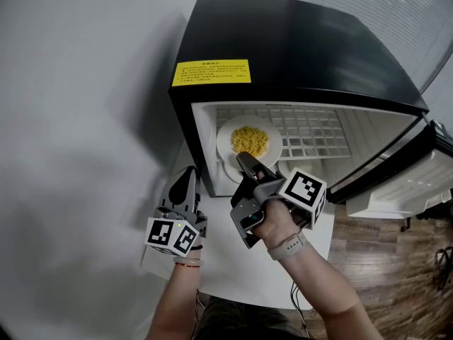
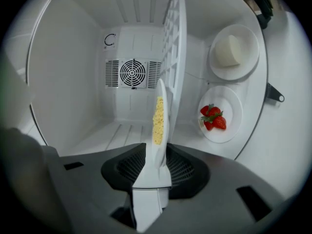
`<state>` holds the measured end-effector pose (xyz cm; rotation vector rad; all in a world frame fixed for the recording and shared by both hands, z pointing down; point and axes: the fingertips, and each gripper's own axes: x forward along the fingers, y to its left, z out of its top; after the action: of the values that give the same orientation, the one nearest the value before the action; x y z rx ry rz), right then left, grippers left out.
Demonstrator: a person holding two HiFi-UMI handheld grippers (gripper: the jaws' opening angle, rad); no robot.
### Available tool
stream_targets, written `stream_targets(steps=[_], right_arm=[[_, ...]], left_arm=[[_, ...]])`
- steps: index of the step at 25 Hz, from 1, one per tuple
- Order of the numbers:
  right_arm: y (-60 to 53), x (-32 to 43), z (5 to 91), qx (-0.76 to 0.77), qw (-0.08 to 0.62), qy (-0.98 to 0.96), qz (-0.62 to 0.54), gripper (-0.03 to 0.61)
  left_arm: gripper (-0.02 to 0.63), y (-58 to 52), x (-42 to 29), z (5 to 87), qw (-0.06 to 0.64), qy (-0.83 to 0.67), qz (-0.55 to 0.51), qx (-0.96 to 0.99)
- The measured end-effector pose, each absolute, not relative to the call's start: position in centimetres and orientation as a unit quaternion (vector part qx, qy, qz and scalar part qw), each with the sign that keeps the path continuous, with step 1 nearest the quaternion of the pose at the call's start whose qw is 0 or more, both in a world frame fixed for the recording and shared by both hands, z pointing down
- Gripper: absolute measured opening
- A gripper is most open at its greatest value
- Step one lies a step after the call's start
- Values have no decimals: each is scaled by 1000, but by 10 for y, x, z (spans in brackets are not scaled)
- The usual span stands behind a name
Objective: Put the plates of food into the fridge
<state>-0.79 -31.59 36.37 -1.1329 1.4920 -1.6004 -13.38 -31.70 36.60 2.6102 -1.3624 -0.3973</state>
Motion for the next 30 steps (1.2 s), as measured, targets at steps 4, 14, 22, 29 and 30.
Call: stream_targets(steps=[4,14,22,29,30], right_arm=[[-316,-11,357,-437,312,612,-580,153],[-306,-20,367,-449,260,659,-545,235],[-289,-30,389,-451,207,691,-526,235],[-255,-39,409,-472,92,757,-442,235],[-249,-37,412,-480,79,763,-425,235]], left_arm=[[6,-320,-133,372,88,-454,-135,876],[6,-322,-132,380,95,-447,-135,879],[6,-322,-139,385,97,-447,-131,879],[6,-302,-146,387,115,-442,-130,880],[6,-297,-146,389,116,-439,-129,882]])
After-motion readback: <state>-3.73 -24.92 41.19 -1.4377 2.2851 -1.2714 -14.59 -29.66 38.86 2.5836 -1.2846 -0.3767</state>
